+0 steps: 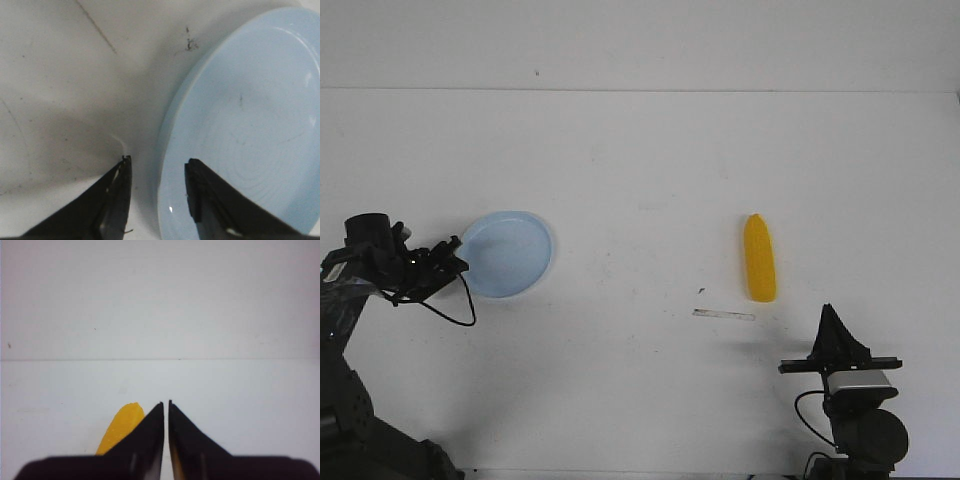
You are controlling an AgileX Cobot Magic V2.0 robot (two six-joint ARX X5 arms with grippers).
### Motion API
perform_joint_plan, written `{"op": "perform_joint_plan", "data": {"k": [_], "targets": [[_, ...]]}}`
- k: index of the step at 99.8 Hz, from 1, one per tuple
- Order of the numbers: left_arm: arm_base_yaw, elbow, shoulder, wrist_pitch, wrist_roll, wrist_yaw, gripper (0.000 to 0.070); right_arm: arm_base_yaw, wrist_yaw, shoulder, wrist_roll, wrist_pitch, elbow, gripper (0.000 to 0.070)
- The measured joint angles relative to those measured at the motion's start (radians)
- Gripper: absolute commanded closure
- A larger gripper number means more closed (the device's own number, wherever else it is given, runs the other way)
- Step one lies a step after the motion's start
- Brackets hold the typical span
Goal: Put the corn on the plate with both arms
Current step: 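Reach the left gripper forward to the edge of the blue plate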
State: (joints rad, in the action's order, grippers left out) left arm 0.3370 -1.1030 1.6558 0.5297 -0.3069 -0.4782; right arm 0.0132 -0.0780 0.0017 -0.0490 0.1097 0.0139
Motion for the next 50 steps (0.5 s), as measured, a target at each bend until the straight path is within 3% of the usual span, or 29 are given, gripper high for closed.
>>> {"op": "perform_joint_plan", "data": {"k": [39, 50], "targets": [[-0.035, -0.004, 0.023, -0.022, 0.000, -0.010, 0.0509, 0.000, 0.000, 0.000, 0.000, 0.000, 0.000, 0.0685], [-0.042, -0.006, 0.027, -0.025, 0.001, -0.011, 0.0677, 0.000, 0.000, 0.000, 0.000, 0.000, 0.000, 0.0685]]}}
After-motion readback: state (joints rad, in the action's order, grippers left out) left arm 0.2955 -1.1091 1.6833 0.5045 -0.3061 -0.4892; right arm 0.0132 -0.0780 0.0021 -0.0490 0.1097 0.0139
